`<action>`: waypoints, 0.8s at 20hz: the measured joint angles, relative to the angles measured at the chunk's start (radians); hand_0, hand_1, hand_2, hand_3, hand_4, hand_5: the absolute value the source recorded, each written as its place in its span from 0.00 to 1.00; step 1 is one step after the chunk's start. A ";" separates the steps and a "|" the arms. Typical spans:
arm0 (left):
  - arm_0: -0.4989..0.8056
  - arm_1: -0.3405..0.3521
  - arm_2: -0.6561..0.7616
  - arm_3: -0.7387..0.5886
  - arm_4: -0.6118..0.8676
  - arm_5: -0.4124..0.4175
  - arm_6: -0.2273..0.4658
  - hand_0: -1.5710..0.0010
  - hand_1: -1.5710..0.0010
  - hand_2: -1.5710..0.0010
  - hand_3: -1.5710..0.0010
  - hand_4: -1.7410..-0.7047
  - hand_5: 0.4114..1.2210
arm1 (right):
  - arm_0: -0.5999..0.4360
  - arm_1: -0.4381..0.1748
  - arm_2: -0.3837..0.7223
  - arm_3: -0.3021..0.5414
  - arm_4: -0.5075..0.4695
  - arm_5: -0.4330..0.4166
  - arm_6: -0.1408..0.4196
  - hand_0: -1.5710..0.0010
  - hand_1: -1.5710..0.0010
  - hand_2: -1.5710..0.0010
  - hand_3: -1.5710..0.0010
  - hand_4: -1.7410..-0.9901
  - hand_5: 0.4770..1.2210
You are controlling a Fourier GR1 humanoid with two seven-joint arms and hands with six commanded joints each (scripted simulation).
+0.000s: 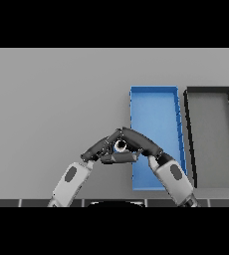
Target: Pick up the blue pipe and place it into the blue bin.
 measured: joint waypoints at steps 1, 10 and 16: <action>0.007 -0.004 -0.001 -0.008 -0.003 -0.006 0.009 0.00 0.00 0.02 0.10 0.02 1.00 | 0.010 -0.005 0.007 -0.004 0.027 0.000 -0.046 0.08 0.08 0.08 0.11 0.35 0.76; 0.017 -0.018 0.021 -0.011 -0.039 -0.020 -0.034 0.08 0.13 0.15 0.33 0.11 1.00 | 0.055 0.073 0.012 -0.019 0.010 -0.014 0.001 0.01 0.01 0.01 0.02 0.33 0.97; 0.017 -0.005 0.024 -0.011 -0.113 -0.090 -0.034 0.75 0.77 0.78 0.82 0.59 0.80 | 0.055 0.095 -0.003 -0.026 0.050 -0.018 0.041 0.00 0.00 0.00 0.00 0.32 0.99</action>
